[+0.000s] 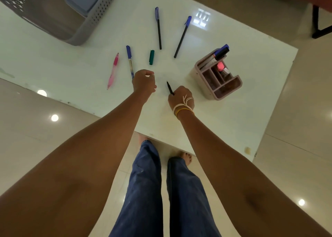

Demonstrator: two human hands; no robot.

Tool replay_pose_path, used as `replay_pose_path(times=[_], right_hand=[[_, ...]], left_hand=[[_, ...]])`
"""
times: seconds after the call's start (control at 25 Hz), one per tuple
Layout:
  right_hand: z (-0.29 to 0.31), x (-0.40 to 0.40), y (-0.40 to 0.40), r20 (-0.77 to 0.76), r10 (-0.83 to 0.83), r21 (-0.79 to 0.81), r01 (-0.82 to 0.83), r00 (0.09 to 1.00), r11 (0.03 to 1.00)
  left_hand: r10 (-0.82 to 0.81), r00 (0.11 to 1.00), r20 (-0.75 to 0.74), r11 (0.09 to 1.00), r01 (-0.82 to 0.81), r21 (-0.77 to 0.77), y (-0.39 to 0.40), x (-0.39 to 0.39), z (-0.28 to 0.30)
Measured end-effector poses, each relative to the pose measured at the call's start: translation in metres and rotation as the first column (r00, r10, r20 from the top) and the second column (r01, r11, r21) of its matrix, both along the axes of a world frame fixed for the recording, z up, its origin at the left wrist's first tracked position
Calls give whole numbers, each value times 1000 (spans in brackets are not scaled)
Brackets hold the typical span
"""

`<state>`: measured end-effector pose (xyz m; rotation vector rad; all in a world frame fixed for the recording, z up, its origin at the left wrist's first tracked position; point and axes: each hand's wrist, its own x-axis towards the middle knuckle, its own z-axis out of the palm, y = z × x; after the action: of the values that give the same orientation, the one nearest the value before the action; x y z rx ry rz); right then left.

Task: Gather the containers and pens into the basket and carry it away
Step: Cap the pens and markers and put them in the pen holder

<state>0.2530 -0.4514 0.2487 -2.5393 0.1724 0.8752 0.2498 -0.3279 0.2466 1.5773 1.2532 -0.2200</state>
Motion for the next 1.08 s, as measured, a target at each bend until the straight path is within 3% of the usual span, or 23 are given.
replay_pose_path(times=[0.12, 0.2, 0.32, 0.4, 0.44, 0.52, 0.56, 0.6, 0.68, 0.76, 0.84, 1.08], right_hand=[[3, 22, 26, 95, -191, 157, 174, 977, 972], [4, 33, 36, 142, -238, 208, 206, 961, 956], [-1, 40, 37, 161, -234, 210, 198, 959, 957], [-4, 41, 36, 134, -236, 220, 203, 962, 954], [-3, 41, 36, 121, -225, 229, 194, 967, 954], [3, 38, 39, 121, -199, 261, 162, 972, 951], [6, 36, 42, 133, -190, 281, 146, 973, 949], [12, 35, 46, 147, -181, 300, 131, 972, 945], [21, 31, 53, 164, -169, 319, 110, 972, 941], [28, 28, 55, 181, -179, 328, 112, 967, 938], [33, 25, 55, 200, -190, 337, 115, 961, 935], [36, 18, 52, 239, -160, 307, 82, 958, 948]], left_hand=[[-22, 1000, 2, 992, 22, 126, 25, 23, -9], [-85, 996, 4, 978, 83, 192, 31, 42, -11], [-344, 939, -6, 879, 324, 349, 31, 66, -13], [-463, 885, -56, 812, 448, 372, 34, 76, -12], [-433, 900, -54, 844, 426, 327, 37, 80, -13], [-98, 993, 68, 995, 100, -24, 43, 84, -7], [120, 988, 97, 964, -93, -250, 45, 83, -3], [288, 952, 103, 874, -217, -434, 47, 79, 3], [446, 888, 108, 726, -289, -624, 53, 68, 11], [538, 834, 120, 641, -312, -701, 57, 59, 17], [565, 816, 120, 615, -320, -721, 57, 53, 20], [392, 908, 151, 731, -208, -650, 50, 44, 30]])
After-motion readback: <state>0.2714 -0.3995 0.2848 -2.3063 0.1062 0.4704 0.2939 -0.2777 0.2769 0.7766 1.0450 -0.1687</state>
